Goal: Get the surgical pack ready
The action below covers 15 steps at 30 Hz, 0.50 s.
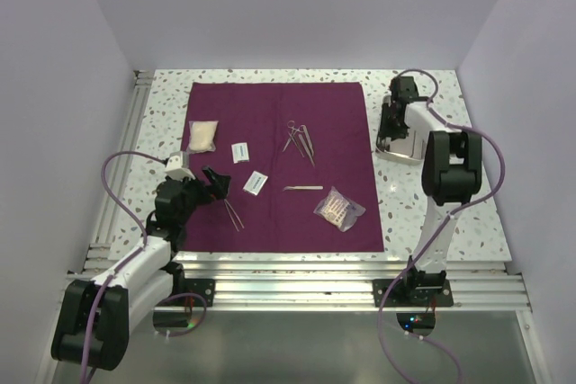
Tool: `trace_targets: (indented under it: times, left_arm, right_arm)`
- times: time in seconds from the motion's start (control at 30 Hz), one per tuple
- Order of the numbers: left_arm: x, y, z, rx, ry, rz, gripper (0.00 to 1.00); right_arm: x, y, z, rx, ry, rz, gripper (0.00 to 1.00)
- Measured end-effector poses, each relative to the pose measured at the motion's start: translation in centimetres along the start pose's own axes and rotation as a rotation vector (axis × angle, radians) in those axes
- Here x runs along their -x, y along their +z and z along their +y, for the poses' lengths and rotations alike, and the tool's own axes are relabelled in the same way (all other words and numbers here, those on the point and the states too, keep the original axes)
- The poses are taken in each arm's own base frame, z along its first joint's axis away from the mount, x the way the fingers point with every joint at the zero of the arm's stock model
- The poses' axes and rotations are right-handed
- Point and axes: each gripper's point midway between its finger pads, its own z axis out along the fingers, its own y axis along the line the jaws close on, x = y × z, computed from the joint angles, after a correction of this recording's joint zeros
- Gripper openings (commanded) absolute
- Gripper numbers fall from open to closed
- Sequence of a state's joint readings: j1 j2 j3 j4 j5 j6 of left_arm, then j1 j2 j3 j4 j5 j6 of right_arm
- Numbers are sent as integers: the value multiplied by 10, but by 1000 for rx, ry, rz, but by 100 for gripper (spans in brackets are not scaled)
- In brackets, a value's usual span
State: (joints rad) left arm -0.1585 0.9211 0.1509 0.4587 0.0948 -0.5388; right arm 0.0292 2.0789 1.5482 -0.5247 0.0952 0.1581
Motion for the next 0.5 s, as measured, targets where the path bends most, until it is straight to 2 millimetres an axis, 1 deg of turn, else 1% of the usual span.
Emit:
trace_targets:
  times: [0.1, 0.2, 0.23, 0.27, 0.3, 0.4, 0.5]
  left_arm:
    - [0, 0, 0, -1, 0, -2, 100]
    - [1, 0, 0, -1, 0, -2, 100]
    - [1, 0, 0, -1, 0, -2, 100]
    - [1, 0, 0, -1, 0, -2, 100]
    - [1, 0, 0, -1, 0, -2, 100]
    - [1, 0, 0, -2, 0, -2, 100]
    - [0, 0, -1, -4, 0, -1, 100]
  right_arm:
    - [6, -9, -4, -21, 26, -18, 37]
    - [17, -22, -6, -35, 53, -58, 39]
    - [22, -29, -6, -34, 63, -79, 42]
    - [26, -34, -6, -33, 72, -93, 51]
    - [31, -39, -6, -29, 83, -110, 55]
    - [45, -51, -2, -7, 108, -167, 59]
    - [49, -52, 3, 21, 122, -176, 59]
